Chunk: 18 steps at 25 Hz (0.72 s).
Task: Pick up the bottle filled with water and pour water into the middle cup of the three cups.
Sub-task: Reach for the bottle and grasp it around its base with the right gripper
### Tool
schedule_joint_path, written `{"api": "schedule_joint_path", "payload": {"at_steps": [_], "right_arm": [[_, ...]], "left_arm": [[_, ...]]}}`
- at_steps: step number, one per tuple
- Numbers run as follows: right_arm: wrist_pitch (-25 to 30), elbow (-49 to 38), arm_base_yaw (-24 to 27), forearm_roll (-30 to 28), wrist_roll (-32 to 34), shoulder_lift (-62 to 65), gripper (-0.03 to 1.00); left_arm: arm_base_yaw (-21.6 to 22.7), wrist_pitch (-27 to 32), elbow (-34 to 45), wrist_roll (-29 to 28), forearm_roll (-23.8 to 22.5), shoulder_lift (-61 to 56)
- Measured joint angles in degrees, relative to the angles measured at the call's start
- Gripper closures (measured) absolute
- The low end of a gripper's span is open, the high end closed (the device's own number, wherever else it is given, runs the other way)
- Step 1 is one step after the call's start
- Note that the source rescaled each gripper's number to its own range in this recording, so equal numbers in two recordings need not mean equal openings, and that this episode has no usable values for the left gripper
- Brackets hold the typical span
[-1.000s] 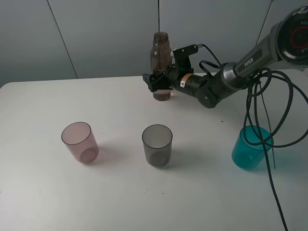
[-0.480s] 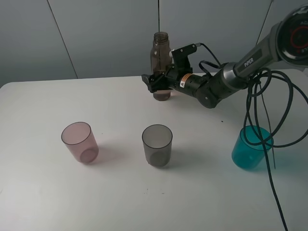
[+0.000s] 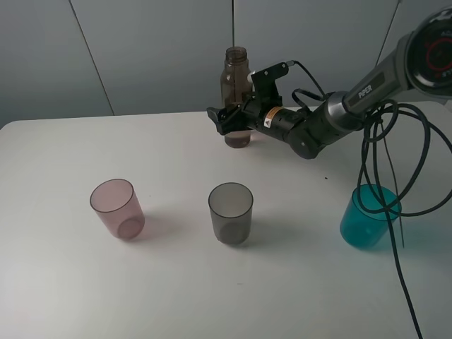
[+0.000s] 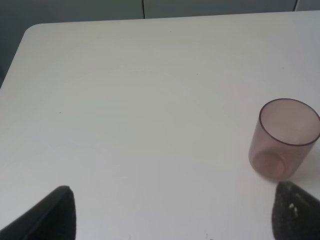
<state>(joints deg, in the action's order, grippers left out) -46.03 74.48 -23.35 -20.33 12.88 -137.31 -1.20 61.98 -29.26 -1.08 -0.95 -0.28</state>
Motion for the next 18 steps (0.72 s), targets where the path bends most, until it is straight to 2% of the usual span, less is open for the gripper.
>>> {"api": "schedule_joint_path", "payload": {"at_steps": [18], "right_arm": [[-1.28,0.00,0.00,0.11,-0.48,-0.09,-0.02]], "left_arm": [[0.00,0.00,0.00,-0.10,0.00,0.00]]}}
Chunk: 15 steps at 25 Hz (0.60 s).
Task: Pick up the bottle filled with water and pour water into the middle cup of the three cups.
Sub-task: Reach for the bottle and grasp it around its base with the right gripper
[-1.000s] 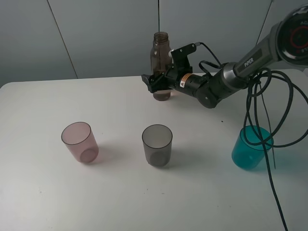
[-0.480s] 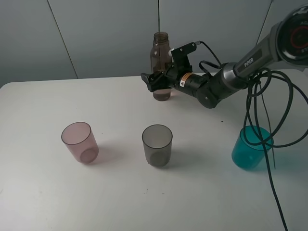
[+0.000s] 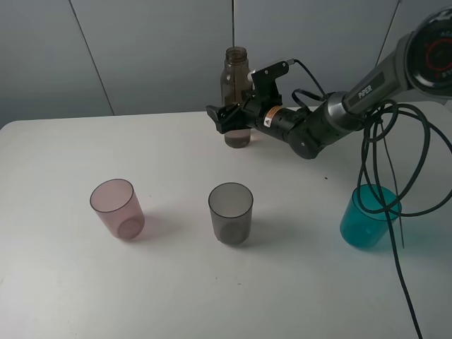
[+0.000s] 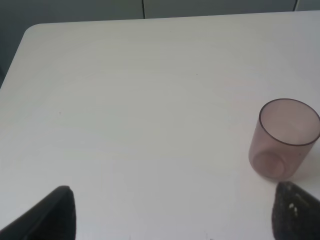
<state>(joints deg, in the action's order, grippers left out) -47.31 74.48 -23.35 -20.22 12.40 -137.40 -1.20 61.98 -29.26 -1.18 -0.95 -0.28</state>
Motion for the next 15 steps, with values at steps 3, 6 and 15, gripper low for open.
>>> {"api": "schedule_joint_path", "payload": {"at_steps": [3,6,15], "right_arm": [[-0.32,0.31,0.00,0.00,-0.09,-0.57,-0.01],[-0.16,0.95,0.00,0.00,-0.09,-1.60,0.02],[-0.46,1.18,0.00,0.00,0.03,-1.72,0.03]], "left_arm": [[0.00,0.00,0.00,0.00,0.00,0.00],[0.00,0.00,0.00,0.00,0.00,0.00],[0.00,0.00,0.00,0.00,0.00,0.00]]}}
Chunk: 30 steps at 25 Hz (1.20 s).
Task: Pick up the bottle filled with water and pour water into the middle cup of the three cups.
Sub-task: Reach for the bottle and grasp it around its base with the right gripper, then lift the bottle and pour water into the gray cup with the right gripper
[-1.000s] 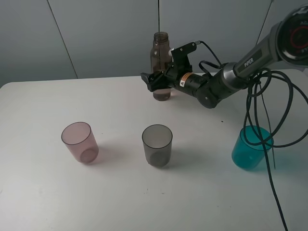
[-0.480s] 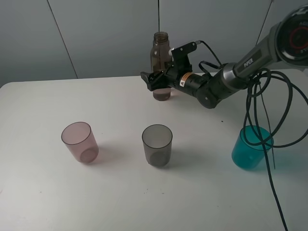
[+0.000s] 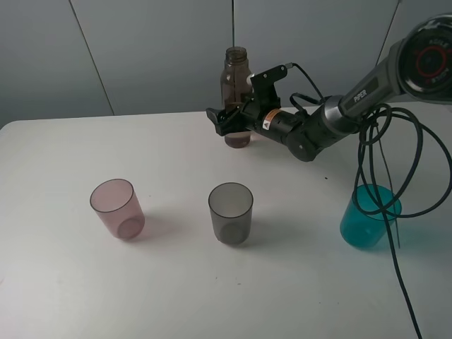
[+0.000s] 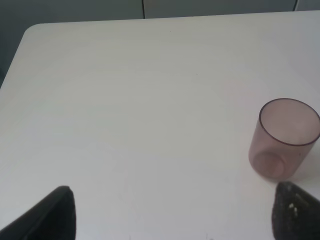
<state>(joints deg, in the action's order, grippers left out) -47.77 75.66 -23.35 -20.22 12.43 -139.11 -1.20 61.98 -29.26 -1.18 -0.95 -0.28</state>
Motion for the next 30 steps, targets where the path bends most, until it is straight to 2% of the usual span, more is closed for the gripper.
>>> {"api": "schedule_joint_path", "payload": {"at_steps": [16,17,18,19,20,21,30], "right_arm": [[-1.16,0.00,0.00,0.00,0.14,0.00,0.04],[-1.16,0.00,0.00,0.00,0.14,0.00,0.09],[-1.16,0.00,0.00,0.00,0.14,0.00,0.23],[-1.16,0.00,0.00,0.00,0.14,0.00,0.50],[-1.16,0.00,0.00,0.27,0.14,0.00,0.90],[-1.16,0.00,0.00,0.27,0.14,0.00,0.95],[-0.83,0.00,0.00,0.27,-0.01,0.00,0.95]], "left_arm": [[0.00,0.00,0.00,0.00,0.00,0.00],[0.00,0.00,0.00,0.00,0.00,0.00],[0.00,0.00,0.00,0.00,0.00,0.00],[0.00,0.00,0.00,0.00,0.00,0.00],[0.00,0.00,0.00,0.00,0.00,0.00],[0.00,0.00,0.00,0.00,0.00,0.00],[0.00,0.00,0.00,0.00,0.00,0.00]]}}
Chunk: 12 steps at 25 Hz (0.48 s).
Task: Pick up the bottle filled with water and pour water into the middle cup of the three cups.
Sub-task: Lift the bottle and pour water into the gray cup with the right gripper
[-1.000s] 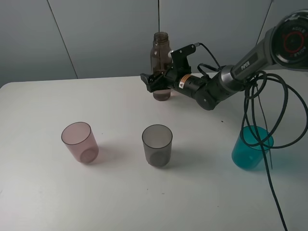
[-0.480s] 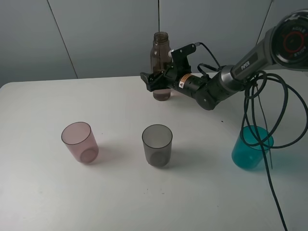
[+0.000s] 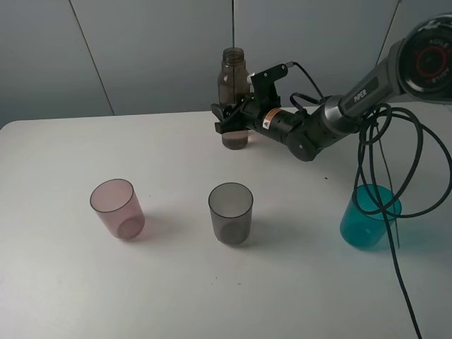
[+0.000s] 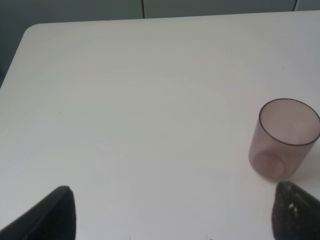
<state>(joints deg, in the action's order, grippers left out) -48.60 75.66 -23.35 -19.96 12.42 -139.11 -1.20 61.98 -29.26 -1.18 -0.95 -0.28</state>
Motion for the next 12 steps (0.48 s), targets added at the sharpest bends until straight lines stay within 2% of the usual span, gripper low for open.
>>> {"api": "schedule_joint_path", "payload": {"at_steps": [7,12], "right_arm": [[6.28,-0.49,0.00,-2.73,0.11,3.54,0.96],[6.52,-4.22,0.25,-5.39,0.11,8.80,0.96]], "left_arm": [[0.00,0.00,0.00,0.00,0.00,0.00],[0.00,0.00,0.00,0.00,0.00,0.00]]}}
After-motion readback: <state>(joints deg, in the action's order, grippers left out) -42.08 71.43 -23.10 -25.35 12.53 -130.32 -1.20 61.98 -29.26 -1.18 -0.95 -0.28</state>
